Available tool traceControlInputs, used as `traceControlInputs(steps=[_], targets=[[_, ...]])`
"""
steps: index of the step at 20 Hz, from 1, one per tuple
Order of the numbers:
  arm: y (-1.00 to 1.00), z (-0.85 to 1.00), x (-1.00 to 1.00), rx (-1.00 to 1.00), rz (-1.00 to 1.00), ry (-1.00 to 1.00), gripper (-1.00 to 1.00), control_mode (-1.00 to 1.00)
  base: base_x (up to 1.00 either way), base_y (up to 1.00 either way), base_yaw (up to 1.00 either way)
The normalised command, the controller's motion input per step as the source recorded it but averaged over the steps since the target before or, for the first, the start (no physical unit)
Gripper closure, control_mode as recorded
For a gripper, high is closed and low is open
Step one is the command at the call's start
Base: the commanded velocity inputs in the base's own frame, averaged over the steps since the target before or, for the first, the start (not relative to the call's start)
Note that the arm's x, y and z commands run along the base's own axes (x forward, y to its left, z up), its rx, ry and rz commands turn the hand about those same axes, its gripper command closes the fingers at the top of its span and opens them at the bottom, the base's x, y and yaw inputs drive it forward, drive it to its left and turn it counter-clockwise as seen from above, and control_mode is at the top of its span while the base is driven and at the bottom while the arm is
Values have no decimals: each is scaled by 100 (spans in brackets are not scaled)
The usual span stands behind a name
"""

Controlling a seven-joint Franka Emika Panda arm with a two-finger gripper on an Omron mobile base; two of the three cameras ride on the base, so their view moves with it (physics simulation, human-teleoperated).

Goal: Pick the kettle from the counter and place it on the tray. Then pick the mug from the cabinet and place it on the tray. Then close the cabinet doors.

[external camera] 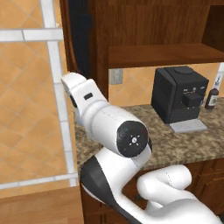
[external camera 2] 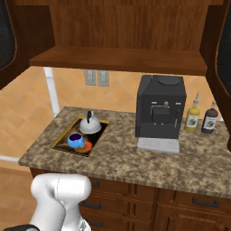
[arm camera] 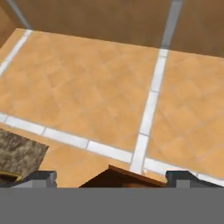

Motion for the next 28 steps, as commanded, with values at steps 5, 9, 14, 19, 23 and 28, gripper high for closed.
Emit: traceControlInputs(steps=[5, 9, 14, 19, 23, 28], targets=[[-79, -2, 32, 2, -21, 6, -100, -100, 0, 0, 0], [-80, -8, 39, 1, -20, 6, -100, -100, 0, 0, 0], [-79, -9, 40, 0, -20, 6, -100, -100, 0, 0, 0], [-77, -10, 47, 0, -18, 4, -100, -100, 0, 0, 0], [-70, -10, 57, 0, -18, 0, -100, -100, 0, 0, 0], [-65, -12, 72, 1, -11, 0, -100, -100, 0, 0, 0]])
